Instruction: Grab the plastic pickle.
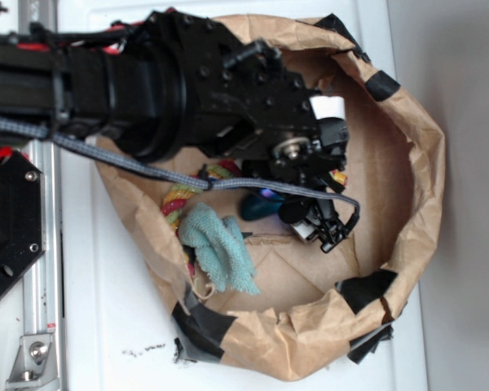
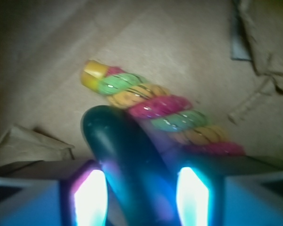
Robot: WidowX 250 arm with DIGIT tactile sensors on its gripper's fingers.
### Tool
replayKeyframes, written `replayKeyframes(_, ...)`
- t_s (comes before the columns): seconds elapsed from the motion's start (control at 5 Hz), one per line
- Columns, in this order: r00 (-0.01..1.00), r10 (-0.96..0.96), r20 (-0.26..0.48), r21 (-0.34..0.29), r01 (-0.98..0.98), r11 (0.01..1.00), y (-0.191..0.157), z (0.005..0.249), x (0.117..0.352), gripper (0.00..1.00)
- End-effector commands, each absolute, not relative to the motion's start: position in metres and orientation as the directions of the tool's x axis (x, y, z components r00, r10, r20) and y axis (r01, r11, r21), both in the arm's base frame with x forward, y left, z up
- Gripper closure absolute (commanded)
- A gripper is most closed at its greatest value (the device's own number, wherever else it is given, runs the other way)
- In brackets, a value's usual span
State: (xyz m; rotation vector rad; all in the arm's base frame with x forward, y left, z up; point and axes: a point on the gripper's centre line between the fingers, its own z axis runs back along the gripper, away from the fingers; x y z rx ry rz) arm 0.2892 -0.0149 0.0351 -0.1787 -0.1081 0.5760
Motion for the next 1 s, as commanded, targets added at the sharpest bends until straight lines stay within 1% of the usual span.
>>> replayKeyframes(0.0,0.892,0.313,0.326,-0.185,-0.264,0.946,-0.01,0.098,0.32,1.0)
replayKeyframes(0.2,0.897,0.168,0.41,-0.114,-0.132,0.985,-0.008,0.148,0.317,1.0)
replayKeyframes(0.4,0.916,0.057,0.397,-0.087,-0.024,0.996,-0.004,0.179,0.301,1.0)
replayKeyframes(0.6,0.935,0.018,0.355,-0.066,0.006,0.998,-0.006,0.186,0.288,0.0)
replayKeyframes(0.8,0.945,0.145,0.293,-0.103,-0.12,0.987,-0.011,0.155,0.279,0.0)
